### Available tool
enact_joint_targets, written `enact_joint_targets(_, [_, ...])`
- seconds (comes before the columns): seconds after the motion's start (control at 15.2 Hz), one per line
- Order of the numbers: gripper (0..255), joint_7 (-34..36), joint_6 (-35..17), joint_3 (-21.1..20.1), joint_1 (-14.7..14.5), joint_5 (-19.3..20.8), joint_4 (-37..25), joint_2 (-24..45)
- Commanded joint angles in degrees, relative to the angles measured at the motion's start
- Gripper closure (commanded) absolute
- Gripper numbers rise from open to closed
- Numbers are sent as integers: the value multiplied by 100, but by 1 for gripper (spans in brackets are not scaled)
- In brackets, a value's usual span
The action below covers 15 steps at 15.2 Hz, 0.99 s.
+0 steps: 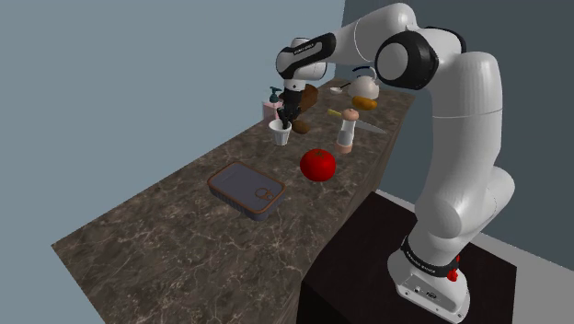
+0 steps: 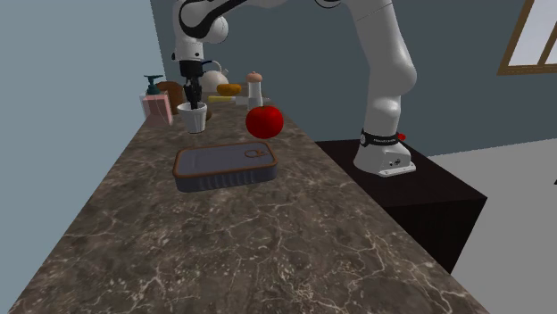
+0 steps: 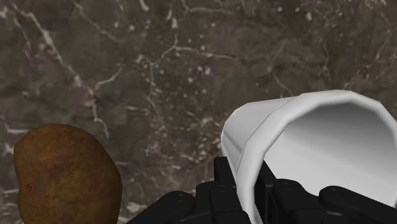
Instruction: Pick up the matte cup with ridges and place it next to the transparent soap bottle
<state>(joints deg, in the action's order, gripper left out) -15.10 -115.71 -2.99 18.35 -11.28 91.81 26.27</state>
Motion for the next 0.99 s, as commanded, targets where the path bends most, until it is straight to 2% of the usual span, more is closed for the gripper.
enact_joint_targets(0.0, [255, 0, -1, 0, 0, 0, -2, 0])
enact_joint_targets(0.07, [255, 0, -1, 0, 0, 0, -2, 0])
enact_joint_targets(0.13, [0, 0, 0, 0, 0, 0, -2, 0])
enact_joint_targets(0.46, [0, 0, 0, 0, 0, 0, -2, 0])
enact_joint_targets(0.73, [0, 30, 641, 32, 72, 32, -455, -180])
enact_joint_targets(0.92, [0, 30, 641, 32, 72, 32, -455, -180])
